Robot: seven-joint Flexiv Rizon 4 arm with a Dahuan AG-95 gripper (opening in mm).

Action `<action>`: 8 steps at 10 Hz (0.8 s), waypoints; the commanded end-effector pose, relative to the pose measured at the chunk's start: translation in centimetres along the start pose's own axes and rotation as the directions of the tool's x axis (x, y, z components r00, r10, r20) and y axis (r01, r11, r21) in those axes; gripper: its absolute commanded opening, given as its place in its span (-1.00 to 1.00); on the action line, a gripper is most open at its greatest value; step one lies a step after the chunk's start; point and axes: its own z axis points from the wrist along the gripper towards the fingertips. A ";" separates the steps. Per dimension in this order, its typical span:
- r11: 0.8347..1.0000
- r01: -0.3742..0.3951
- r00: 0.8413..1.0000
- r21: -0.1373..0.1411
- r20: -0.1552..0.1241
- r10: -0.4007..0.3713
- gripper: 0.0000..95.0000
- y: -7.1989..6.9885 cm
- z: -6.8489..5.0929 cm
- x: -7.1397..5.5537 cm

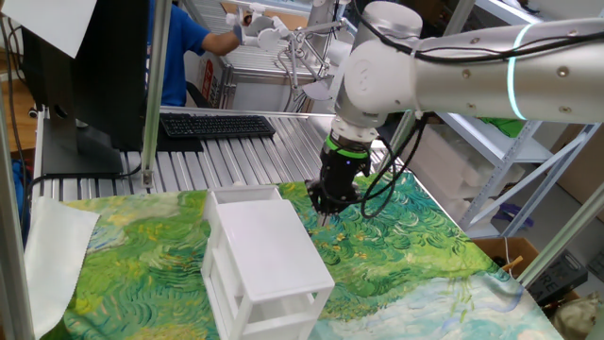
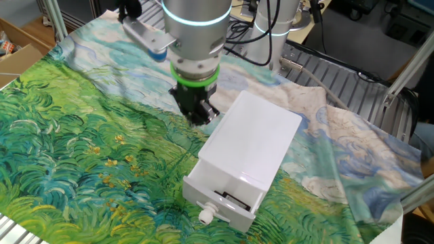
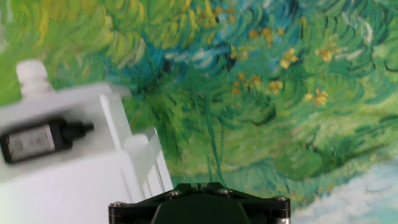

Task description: Use the gripper to push and close the drawer

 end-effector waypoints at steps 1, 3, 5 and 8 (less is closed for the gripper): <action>1.000 -0.002 1.000 0.001 0.008 0.002 -1.00 0.0 0.1 -1.8; 1.000 0.017 1.000 0.003 -0.008 -0.017 -1.00 -0.7 -0.4 -5.2; 1.000 0.026 1.000 0.001 -0.014 -0.026 -1.00 -1.5 -1.0 -6.5; 1.000 0.017 1.000 0.008 -0.009 -0.017 -1.00 -1.7 -1.1 -6.8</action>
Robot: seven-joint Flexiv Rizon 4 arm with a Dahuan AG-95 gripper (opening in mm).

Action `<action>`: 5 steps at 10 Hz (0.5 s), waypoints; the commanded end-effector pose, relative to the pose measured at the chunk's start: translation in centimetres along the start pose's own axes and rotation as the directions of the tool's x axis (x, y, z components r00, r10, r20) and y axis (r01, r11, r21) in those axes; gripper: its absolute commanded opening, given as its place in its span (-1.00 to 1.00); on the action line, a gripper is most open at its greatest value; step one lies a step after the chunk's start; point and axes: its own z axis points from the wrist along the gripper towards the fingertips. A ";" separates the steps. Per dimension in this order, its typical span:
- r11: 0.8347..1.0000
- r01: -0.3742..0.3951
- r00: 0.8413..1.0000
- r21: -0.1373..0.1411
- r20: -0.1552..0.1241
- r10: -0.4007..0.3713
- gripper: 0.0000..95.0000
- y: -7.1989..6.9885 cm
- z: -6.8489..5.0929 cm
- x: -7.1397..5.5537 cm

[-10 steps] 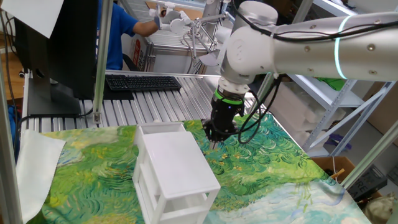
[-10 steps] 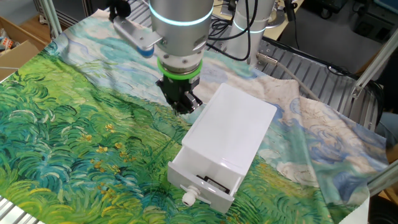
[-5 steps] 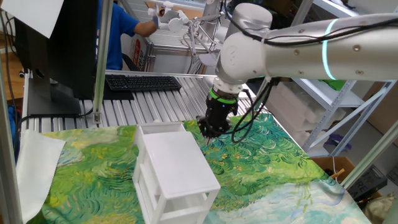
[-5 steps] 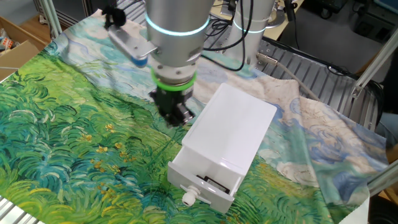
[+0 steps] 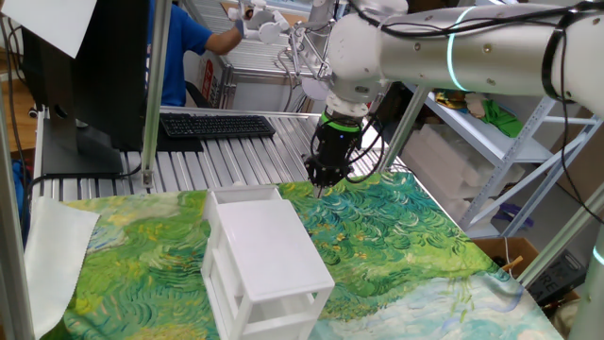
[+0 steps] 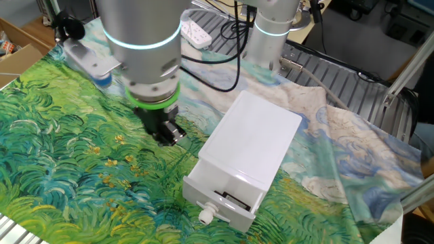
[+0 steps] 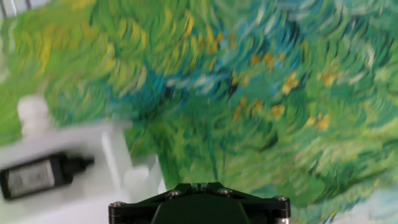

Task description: Use the gripper to push and close the drawer

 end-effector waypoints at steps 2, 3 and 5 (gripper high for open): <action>1.000 0.001 1.000 -0.004 -0.007 -0.001 -1.00 0.0 0.0 0.2; 1.000 0.009 1.000 0.000 -0.027 -0.009 -1.00 0.0 0.0 0.2; 1.000 0.019 0.996 0.016 -0.084 -0.017 -1.00 0.0 0.0 0.2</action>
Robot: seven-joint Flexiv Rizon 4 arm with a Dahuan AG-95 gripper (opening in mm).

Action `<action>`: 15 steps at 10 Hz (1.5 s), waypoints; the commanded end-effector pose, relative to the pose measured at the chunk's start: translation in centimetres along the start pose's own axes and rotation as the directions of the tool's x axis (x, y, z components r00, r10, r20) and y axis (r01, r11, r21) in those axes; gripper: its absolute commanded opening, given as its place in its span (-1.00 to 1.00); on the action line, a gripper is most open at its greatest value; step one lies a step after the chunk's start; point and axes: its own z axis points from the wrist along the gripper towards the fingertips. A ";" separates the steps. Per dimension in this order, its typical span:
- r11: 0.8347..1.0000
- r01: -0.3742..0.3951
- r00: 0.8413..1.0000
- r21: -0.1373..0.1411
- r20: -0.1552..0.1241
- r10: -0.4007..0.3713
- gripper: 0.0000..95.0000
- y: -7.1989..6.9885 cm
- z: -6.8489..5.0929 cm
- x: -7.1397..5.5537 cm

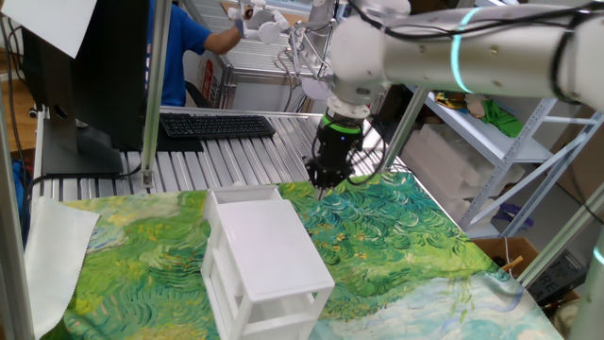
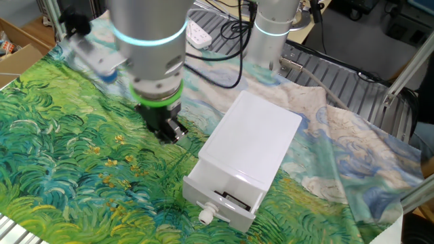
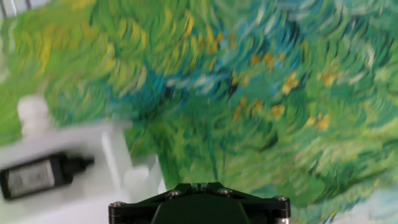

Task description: Use the gripper to push and close the drawer

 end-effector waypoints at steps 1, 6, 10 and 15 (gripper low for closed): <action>1.000 -0.003 0.999 0.013 -0.037 0.003 -1.00 0.0 0.0 0.2; 1.000 0.021 1.000 0.009 -0.021 -0.021 -1.00 0.0 0.0 0.2; 0.999 0.033 0.999 0.016 -0.009 -0.033 -1.00 0.0 0.0 0.2; 1.000 0.014 1.000 0.011 0.001 -0.014 -1.00 0.0 0.0 0.2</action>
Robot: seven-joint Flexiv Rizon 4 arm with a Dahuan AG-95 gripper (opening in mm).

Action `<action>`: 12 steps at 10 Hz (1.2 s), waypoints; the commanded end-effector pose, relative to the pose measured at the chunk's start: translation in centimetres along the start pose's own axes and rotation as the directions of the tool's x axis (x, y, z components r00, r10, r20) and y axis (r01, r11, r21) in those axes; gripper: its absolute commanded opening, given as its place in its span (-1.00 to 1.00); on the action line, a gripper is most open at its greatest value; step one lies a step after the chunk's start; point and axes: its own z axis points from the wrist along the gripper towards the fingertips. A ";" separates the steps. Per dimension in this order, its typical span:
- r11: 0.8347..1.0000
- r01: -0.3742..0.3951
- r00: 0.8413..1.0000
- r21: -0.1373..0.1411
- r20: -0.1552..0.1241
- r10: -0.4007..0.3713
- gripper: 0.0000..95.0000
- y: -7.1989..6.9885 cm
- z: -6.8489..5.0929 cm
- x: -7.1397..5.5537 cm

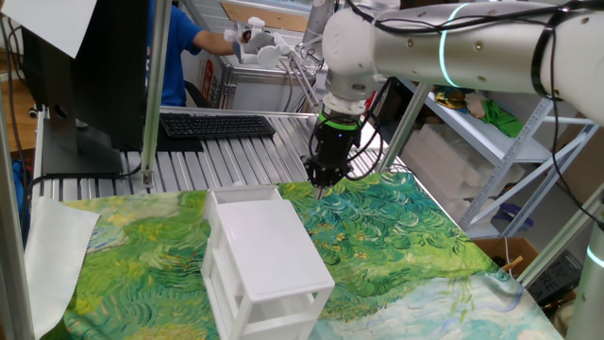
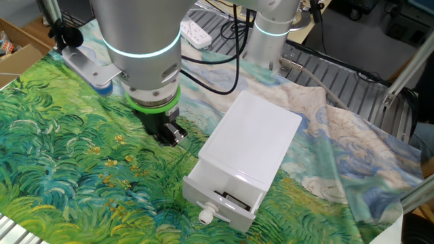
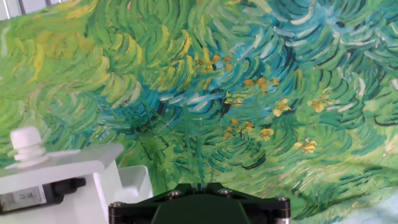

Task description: Use the gripper to push and close the drawer

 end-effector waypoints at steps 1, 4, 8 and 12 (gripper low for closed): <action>1.000 -0.012 1.000 -0.004 0.002 0.012 -1.00 -0.1 0.1 0.3; 1.000 -0.019 1.000 -0.011 -0.005 0.019 -1.00 0.3 -0.5 -0.4; 0.999 -0.040 0.999 -0.016 -0.004 0.040 -1.00 1.1 -2.6 -3.2; 0.998 -0.066 0.998 -0.018 -0.003 0.066 -1.00 1.9 -3.6 -6.5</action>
